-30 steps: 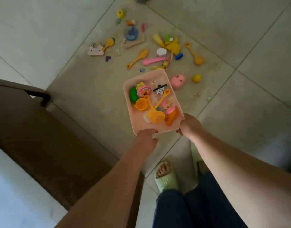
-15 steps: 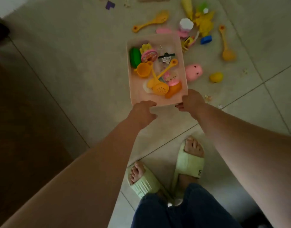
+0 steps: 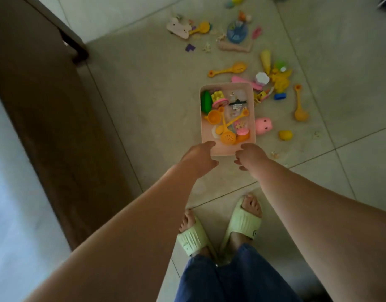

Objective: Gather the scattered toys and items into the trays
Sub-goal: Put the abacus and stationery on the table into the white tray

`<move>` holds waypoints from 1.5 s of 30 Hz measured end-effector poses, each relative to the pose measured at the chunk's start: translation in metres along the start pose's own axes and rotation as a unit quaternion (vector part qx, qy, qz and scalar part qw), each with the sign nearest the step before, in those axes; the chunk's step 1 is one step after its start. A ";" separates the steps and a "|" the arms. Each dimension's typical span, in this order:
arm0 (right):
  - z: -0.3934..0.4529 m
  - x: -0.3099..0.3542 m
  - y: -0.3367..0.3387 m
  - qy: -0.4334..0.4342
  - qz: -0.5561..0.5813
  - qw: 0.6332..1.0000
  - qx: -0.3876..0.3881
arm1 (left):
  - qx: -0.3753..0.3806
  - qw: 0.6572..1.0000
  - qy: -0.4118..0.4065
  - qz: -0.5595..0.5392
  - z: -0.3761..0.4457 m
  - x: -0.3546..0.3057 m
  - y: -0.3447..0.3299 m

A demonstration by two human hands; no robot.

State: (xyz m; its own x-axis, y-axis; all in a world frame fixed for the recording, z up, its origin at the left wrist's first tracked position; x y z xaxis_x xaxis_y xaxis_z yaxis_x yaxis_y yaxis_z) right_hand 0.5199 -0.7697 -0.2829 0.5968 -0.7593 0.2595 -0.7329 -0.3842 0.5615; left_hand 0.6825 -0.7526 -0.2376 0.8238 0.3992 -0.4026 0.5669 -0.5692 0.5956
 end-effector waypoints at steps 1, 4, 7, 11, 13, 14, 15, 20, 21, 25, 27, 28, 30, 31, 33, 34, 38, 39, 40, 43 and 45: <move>-0.015 0.010 0.002 0.013 0.002 1.000 0.002 | -0.010 1.000 0.001 0.009 -0.008 -0.002 0.015; -0.059 0.049 0.014 0.097 -0.049 0.994 0.016 | -0.042 0.998 0.006 0.055 -0.039 -0.008 0.069; -0.109 0.089 0.026 0.195 -0.117 0.973 0.033 | -0.083 0.986 0.014 0.142 -0.077 -0.004 0.114; -0.178 0.141 0.036 0.301 -0.292 0.908 -0.005 | -0.130 0.963 0.029 0.233 -0.128 0.012 0.161; -0.214 0.166 0.035 0.347 -0.356 0.867 -0.026 | -0.159 0.956 0.040 0.245 -0.158 0.027 0.182; -0.229 0.174 0.037 0.368 -0.373 0.851 -0.036 | -0.171 0.953 0.046 0.245 -0.168 0.032 0.187; -0.248 0.185 0.030 0.393 -0.382 0.835 -0.042 | -0.196 0.949 0.058 0.241 -0.185 0.044 0.198; -0.326 0.208 -0.008 0.470 -0.384 0.793 -0.054 | -0.244 0.936 0.130 0.217 -0.251 0.098 0.225; -0.344 0.208 -0.022 0.489 -0.385 0.781 -0.056 | -0.251 0.934 0.144 0.210 -0.268 0.116 0.229; -0.404 0.214 -0.082 0.541 -0.383 0.745 -0.068 | -0.269 0.927 0.182 0.188 -0.330 0.195 0.242; -0.430 0.213 -0.115 0.543 -0.384 0.744 -0.066 | -0.272 0.925 0.205 0.169 -0.359 0.234 0.242; -0.439 0.213 -0.125 0.544 -0.382 0.744 -0.065 | -0.274 0.925 0.210 0.160 -0.367 0.247 0.244; -0.479 0.203 -0.181 0.560 -0.389 0.730 -0.049 | -0.281 0.922 0.231 0.130 -0.409 0.307 0.235; -0.493 0.200 -0.199 0.565 -0.386 0.727 -0.046 | -0.281 0.922 0.237 0.122 -0.422 0.327 0.230; -0.526 0.191 -0.249 0.575 -0.393 0.716 -0.046 | -0.283 0.921 0.251 0.096 -0.458 0.379 0.218; -0.538 0.188 -0.266 0.576 -0.392 0.716 -0.047 | -0.281 0.921 0.255 0.086 -0.470 0.395 0.214; -0.607 0.176 -0.359 0.596 -0.394 0.699 -0.029 | -0.286 0.910 0.297 0.043 -0.545 0.482 0.205; -0.629 0.174 -0.387 0.603 -0.396 0.692 -0.024 | -0.289 0.906 0.308 0.033 -0.570 0.510 0.204; -0.642 0.173 -0.401 0.606 -0.399 0.688 -0.024 | -0.293 0.902 0.315 0.029 -0.583 0.526 0.204; -0.682 0.174 -0.447 0.620 -0.388 0.682 -0.010 | -0.294 0.888 0.353 0.026 -0.626 0.579 0.207; -0.704 0.180 -0.475 0.632 -0.380 0.676 -0.010 | -0.301 0.879 0.369 0.012 -0.643 0.614 0.210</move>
State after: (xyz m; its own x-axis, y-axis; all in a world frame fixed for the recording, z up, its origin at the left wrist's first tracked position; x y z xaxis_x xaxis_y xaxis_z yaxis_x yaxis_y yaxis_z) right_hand 1.2050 -0.3542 0.0504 0.6096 0.7126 0.3472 -0.0607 -0.3947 0.9168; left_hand 1.3021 -0.1649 0.0868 0.4790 0.8767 0.0441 0.2592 -0.1892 0.9471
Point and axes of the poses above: each hand's wrist, its own z-axis towards the middle knuckle, its own y-axis out of the back of the hand, x = y × z, the point moved 1 cm from there along z, towards the middle knuckle, and after that the axes turned 12 degrees about -x, right-handed, at the moved point
